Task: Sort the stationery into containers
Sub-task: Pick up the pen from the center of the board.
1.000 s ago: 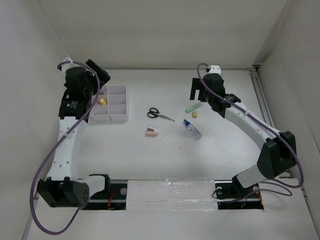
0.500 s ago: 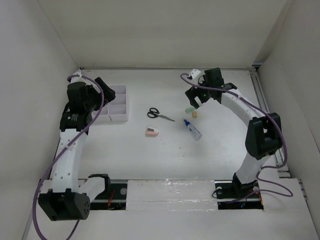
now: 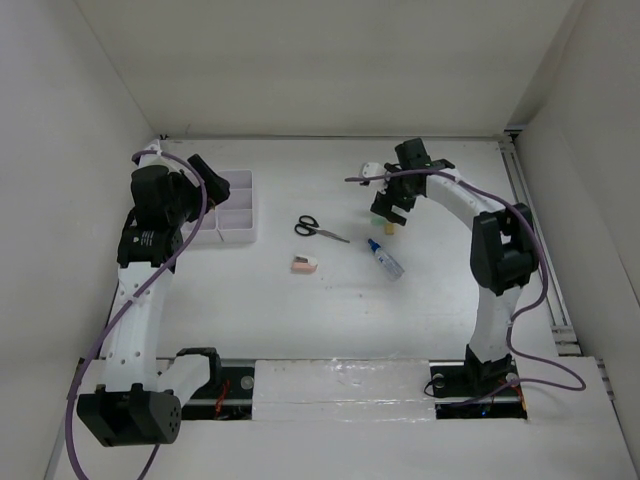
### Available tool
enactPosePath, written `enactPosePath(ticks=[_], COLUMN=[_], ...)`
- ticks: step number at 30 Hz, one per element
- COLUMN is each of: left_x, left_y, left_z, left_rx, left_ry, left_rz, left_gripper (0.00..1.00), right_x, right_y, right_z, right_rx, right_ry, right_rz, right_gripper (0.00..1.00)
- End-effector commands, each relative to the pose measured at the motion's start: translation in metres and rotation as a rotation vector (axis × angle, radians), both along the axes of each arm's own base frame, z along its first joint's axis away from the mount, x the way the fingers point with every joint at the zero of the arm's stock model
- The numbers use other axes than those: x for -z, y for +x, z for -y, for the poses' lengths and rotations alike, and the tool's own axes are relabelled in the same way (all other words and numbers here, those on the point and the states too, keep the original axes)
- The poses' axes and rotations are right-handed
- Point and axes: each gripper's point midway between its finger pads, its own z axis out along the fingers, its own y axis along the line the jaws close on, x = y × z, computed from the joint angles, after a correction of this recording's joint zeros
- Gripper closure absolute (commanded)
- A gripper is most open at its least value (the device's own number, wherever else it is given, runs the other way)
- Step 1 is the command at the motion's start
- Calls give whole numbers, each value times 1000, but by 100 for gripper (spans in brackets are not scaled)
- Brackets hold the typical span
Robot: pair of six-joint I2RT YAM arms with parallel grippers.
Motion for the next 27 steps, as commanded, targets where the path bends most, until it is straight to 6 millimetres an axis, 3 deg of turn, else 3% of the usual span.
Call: enactPosePath(ticks=[1,8,13,22,27], left_x=[-12,-12,-12,-9,-6], left_y=[-2,-2,-2,0,1], left_z=[2,4,4,4,4], left_rx=[24,34,34,37,37], left_ry=[11,7,7,15,15], left_rz=[52,52,52,43,34], left_gripper=[0,0,0,0,0], right_x=[-10,19,35,32,39], right_y=[14,23,30,44,41], right_z=[7,23,24,20,21], right_rx=[-39,-20,-16,-30,-38], right_ry=[-24,-43,-37,-16,-27], right_rz=[51,15,1,-8,-38], right_gripper=[4,12,16,19,31])
